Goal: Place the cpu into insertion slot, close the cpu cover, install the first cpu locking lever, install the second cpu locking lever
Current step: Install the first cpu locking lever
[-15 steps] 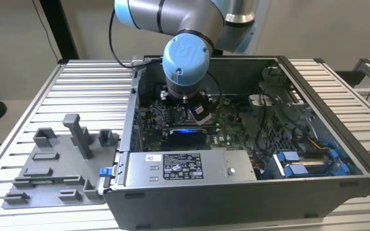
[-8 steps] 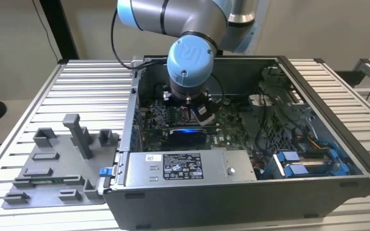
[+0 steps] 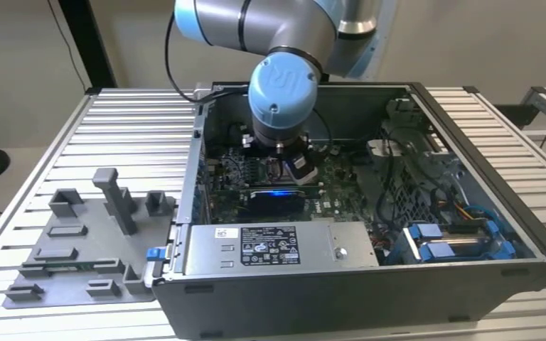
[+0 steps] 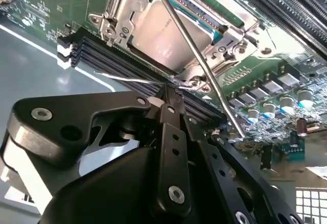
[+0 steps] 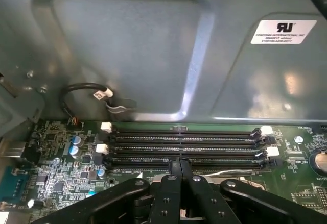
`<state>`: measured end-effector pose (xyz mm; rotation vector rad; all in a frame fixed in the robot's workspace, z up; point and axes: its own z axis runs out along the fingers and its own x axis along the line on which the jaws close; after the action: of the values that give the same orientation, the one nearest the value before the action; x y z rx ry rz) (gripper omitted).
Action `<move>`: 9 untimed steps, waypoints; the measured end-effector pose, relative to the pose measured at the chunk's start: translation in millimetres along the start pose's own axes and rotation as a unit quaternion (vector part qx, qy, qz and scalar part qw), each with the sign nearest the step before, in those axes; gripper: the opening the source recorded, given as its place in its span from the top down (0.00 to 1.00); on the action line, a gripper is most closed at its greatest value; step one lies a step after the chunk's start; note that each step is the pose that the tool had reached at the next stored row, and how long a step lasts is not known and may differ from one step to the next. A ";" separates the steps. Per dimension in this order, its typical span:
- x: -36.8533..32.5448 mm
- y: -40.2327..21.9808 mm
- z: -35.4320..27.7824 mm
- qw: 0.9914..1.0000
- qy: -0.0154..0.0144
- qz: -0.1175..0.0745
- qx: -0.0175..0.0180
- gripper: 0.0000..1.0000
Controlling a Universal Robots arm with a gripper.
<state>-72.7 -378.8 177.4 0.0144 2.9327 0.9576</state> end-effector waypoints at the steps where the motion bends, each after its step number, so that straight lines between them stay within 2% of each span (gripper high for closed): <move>1: 1.1 0.4 0.3 1.000 0.000 0.000 0.000 1.00; 4: 4.8 1.0 0.3 1.000 0.000 0.000 0.000 1.00; 9: 3.8 -0.6 0.1 1.000 0.000 0.000 -0.002 1.00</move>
<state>-76.5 -379.1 176.7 0.0147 2.9314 0.9630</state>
